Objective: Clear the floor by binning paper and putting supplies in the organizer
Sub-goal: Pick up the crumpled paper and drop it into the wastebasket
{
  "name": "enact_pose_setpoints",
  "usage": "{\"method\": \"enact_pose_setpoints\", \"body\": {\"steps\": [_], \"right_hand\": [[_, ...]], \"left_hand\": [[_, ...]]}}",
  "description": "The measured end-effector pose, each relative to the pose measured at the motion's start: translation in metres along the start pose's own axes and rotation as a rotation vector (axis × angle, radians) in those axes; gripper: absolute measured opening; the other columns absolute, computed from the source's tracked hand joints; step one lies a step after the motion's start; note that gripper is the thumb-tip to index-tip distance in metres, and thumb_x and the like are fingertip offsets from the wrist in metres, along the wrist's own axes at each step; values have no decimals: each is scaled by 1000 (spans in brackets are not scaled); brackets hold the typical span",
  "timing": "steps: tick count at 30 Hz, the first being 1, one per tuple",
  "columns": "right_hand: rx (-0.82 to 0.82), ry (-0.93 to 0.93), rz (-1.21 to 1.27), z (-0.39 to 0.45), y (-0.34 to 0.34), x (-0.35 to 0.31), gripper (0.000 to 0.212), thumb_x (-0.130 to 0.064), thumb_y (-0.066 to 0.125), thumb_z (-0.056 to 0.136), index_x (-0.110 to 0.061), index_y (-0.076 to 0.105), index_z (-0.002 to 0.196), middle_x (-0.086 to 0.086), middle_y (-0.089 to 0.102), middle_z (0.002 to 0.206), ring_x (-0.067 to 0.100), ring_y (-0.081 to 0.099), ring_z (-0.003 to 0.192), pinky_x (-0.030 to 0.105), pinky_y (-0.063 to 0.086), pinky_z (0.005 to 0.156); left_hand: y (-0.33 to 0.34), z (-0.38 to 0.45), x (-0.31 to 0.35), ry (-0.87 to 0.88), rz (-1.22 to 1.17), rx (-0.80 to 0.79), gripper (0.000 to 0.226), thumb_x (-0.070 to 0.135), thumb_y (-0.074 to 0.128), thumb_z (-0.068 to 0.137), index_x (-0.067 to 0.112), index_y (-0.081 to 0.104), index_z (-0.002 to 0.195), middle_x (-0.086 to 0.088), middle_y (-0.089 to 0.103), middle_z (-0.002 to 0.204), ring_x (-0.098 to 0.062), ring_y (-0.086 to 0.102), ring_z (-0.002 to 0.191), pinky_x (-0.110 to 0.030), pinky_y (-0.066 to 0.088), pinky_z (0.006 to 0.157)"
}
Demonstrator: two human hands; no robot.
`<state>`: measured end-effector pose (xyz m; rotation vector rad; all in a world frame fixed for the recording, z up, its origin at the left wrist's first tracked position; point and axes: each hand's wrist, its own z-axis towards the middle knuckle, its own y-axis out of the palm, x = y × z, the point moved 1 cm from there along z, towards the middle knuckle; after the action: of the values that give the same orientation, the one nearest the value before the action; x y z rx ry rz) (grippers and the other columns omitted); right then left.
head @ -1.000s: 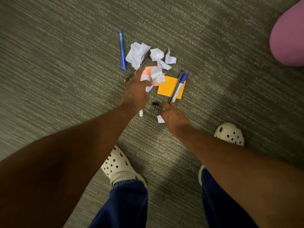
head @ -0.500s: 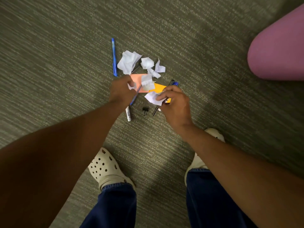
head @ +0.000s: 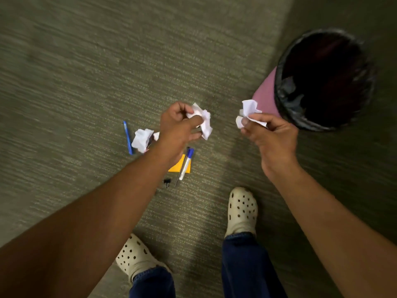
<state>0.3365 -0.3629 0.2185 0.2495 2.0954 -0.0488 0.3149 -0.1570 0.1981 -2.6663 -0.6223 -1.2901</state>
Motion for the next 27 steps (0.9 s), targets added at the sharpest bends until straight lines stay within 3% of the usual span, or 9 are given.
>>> {"method": "enact_pose_setpoints", "body": {"steps": [7,11,14,16,18,20,22,25,27], "right_hand": [[283,-42,41,57,-82,-92,16,9,80,82,-5,73,82,12,75,86,20,77,78,31,64,75],[351,80,-137,93,-116,-108,24,6,80,85,-5,75,106,11,71,104,26,76,85,32,66,72],[304,175,-226,113,-130,-110,49,11,72,88,-13,67,131,7,55,139,15,66,80,35,67,65],[304,180,-279,118,-135,-107,51,11,65,92,-18,66,134,5,53,143,21,67,94,41,67,70],[299,15,-651,113,-131,-99,46,5,67,91,-20,69,130,2,61,131,22,66,109,43,63,90],[221,-247,-934,96,-114,-82,40,5,64,87,-15,72,120,6,67,118,21,67,106,39,56,99],[75,-448,-1004,75,-88,-55,34,7,62,83,-10,74,110,9,67,110,22,67,100,33,55,95],[-171,-485,-1055,53,-41,-1,29,6,67,83,-11,75,107,8,65,107,22,67,100,32,55,90],[-326,-431,-1114,43,-8,40,32,3,71,82,-11,75,110,9,65,111,25,66,104,35,54,98]], "left_hand": [[169,-4,66,75,89,-118,32,-9,73,84,19,57,83,-11,65,98,-22,67,80,-37,60,63],[251,7,71,78,264,-129,27,6,81,84,16,65,103,-5,70,99,-25,73,88,-47,66,75],[280,21,71,-23,387,-260,52,32,74,95,25,55,142,-7,65,134,-29,69,111,-49,66,80],[276,36,68,19,477,-223,56,40,66,98,28,50,150,-7,59,145,-30,66,118,-49,65,85],[253,50,60,128,520,-118,48,39,64,99,27,56,145,-7,63,141,-29,68,119,-48,62,93],[215,60,45,182,514,-26,36,35,63,99,25,64,133,-5,69,128,-28,72,112,-49,62,93],[164,67,24,185,521,26,28,31,65,97,23,68,124,-2,72,112,-29,74,102,-50,63,89],[77,67,-8,170,555,119,25,24,70,93,18,71,117,2,70,90,-32,74,93,-45,63,84],[17,65,-34,154,634,219,25,17,71,89,13,73,114,-8,74,96,-33,73,95,-31,55,85]]}}
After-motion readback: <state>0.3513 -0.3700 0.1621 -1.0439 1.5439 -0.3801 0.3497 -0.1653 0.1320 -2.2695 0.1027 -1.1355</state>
